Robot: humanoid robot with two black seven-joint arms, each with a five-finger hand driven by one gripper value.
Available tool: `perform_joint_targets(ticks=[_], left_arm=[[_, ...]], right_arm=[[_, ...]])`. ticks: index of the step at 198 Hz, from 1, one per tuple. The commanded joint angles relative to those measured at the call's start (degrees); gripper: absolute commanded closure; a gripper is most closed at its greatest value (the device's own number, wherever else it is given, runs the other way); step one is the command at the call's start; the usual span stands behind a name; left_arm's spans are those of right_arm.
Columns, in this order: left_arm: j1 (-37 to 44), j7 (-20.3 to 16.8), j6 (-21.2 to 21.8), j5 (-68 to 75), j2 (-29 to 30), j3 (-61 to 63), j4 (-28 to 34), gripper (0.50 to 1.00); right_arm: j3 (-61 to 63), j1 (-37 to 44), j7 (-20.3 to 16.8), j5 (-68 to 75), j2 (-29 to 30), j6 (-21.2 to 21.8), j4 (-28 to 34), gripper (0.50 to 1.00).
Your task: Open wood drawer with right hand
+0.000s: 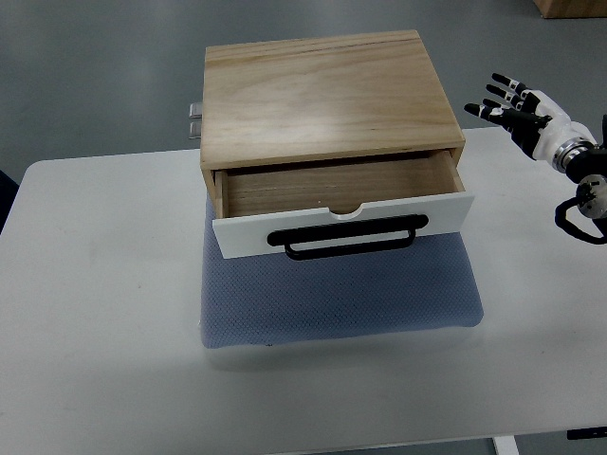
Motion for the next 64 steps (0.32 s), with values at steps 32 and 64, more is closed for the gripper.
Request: perform_joint_targets(ticks=[32, 64], left_arm=[[-0.04, 0.00, 0.07, 0.00, 0.00, -0.07, 0.00, 0.500], [0.05, 0.00, 0.07, 0.00, 0.00, 0.02, 0.00, 0.500]], right_arm=[[-0.01, -0.32, 0.00, 0.08, 0.14, 0.00, 0.00, 0.558], [-0.01, -0.41, 0.00, 0.08, 0.14, 0.00, 0.00, 0.558]])
